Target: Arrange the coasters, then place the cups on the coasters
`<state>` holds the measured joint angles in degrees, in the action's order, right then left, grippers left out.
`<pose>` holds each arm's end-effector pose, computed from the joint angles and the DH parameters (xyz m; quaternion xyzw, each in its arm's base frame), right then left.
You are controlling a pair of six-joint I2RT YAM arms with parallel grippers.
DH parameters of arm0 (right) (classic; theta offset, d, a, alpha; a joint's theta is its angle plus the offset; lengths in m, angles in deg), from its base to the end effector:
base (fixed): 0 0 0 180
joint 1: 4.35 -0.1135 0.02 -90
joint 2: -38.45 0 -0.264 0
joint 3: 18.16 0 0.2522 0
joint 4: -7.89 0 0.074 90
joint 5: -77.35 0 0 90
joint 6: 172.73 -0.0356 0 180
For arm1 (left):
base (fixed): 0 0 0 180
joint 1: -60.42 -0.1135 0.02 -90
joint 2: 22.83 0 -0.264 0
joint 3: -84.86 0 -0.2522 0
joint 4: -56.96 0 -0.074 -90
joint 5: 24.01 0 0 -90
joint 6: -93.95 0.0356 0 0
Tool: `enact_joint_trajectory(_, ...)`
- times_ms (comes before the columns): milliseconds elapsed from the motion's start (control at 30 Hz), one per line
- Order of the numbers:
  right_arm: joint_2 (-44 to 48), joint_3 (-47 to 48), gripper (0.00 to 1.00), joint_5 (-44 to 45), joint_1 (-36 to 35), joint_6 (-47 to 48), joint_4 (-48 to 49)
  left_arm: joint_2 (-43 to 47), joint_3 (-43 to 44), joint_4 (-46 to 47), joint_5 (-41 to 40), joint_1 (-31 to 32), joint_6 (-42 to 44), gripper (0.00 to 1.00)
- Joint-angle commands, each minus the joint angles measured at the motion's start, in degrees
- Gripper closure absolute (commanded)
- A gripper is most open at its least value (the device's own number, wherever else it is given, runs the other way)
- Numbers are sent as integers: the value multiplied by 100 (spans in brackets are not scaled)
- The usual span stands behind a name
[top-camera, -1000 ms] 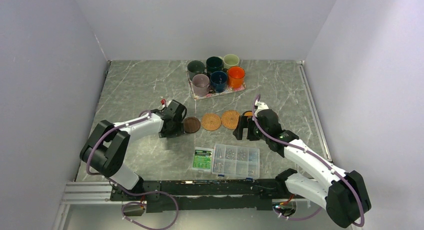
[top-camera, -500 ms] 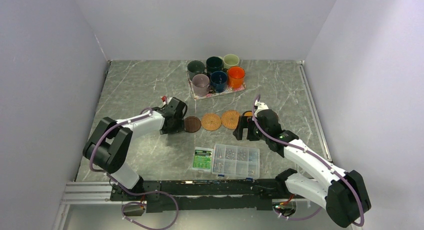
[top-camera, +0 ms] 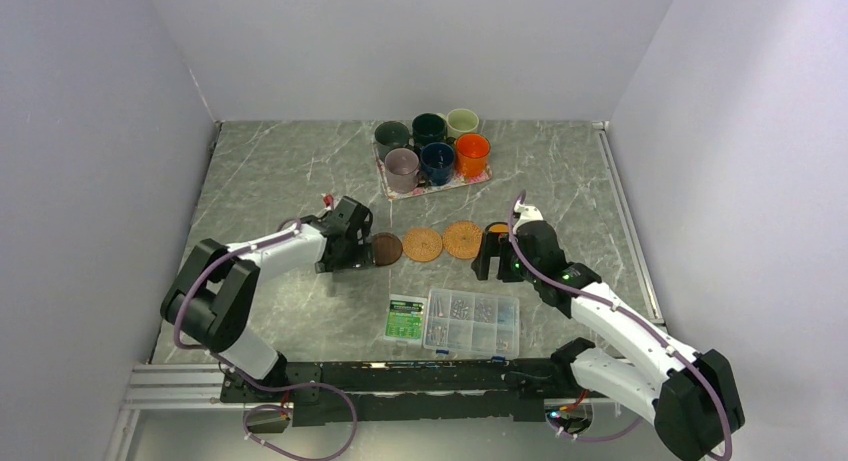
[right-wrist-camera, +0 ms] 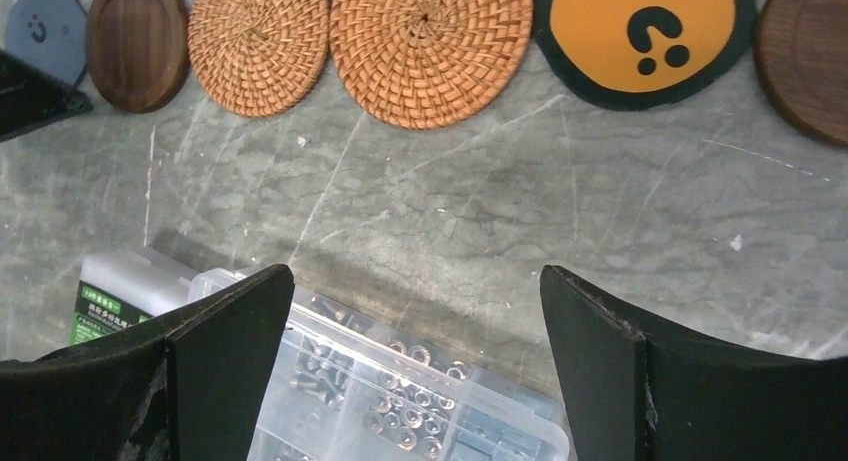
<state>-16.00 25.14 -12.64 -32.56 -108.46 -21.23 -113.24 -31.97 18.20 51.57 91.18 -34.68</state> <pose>0.1741 0.0934 0.2087 -0.0196 0.9071 0.1906 0.3748 0.2539 -0.1408 0.1630 -0.0926 0.9663 -0.0165 0.2395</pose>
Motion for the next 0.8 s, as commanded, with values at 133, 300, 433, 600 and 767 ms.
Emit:
enact_joint_trajectory(133, 155, 157, 0, 335, 17, -43, -25, 871, -241, -653, 518, 14, 117, 6)
enact_joint_trajectory(300, 57, 70, 0, 246, 17, -124, 177, 912, -323, -530, 487, 409, 229, 6)
enact_joint_trajectory(433, 18, 74, 0, 177, 17, -138, 211, 587, -106, -685, 216, 601, 179, 6)
enact_joint_trajectory(600, 172, 44, 0, 276, 17, -125, 104, 261, 15, -660, 100, 650, 17, 6)
enact_joint_trajectory(767, 282, 26, 0, 353, 11, -81, -1, 31, 46, -469, 103, 650, 2, 6)
